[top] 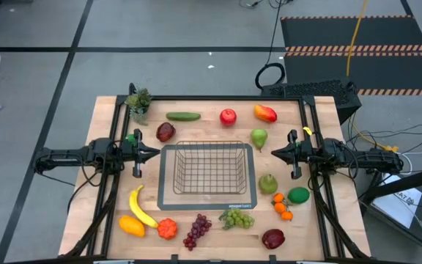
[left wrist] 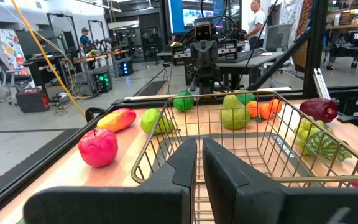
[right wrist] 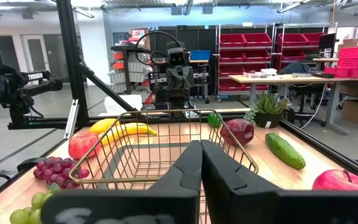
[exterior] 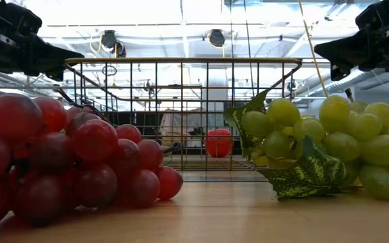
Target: Build produce basket
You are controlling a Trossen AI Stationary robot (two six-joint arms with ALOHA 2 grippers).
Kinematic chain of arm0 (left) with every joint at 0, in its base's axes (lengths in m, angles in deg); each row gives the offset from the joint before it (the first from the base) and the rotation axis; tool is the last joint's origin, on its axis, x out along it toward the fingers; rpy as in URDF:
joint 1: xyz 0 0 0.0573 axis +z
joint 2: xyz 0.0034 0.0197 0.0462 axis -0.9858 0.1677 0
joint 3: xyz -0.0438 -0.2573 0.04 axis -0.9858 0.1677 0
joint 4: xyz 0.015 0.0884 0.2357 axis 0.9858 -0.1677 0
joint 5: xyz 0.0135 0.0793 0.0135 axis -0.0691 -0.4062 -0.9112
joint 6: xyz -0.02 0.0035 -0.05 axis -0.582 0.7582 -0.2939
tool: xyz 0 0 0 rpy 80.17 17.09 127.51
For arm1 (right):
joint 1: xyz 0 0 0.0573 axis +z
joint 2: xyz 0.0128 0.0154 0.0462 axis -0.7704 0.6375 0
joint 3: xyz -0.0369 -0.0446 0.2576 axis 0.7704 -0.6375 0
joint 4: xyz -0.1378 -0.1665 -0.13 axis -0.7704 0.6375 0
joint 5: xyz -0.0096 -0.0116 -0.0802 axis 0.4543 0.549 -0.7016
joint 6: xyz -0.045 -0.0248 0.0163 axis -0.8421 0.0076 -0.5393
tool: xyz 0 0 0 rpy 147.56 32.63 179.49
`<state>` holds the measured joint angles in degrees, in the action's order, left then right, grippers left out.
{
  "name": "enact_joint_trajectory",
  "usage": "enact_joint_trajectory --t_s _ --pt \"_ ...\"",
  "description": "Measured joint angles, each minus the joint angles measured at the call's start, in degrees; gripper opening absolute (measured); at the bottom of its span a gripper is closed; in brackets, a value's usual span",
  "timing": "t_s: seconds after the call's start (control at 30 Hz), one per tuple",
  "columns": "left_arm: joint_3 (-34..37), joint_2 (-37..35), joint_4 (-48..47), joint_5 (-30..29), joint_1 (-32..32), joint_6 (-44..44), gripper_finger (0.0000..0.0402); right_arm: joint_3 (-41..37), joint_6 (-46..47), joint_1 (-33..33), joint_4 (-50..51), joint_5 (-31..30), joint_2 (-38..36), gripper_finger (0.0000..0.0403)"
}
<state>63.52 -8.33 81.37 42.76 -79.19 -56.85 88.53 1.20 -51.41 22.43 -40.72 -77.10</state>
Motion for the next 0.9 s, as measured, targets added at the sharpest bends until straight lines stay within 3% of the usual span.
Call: enact_joint_trajectory --t_s 0.43,0.7,0.9 --pt "0.0 0.0 0.0 0.0 0.0 0.0 0.0031 0.0 -1.5 0.0 0.2 -2.3 0.8 0.0000" --pt "0.0 0.0 0.0 0.0 0.0 0.0 0.0031 0.3 0.5 0.0 -8.4 -4.6 2.4 0.0000" --pt "0.0 0.0 0.0 0.0 0.0 0.0 0.0031 10.9 -3.0 0.0 -6.1 -4.7 9.9 0.0000"
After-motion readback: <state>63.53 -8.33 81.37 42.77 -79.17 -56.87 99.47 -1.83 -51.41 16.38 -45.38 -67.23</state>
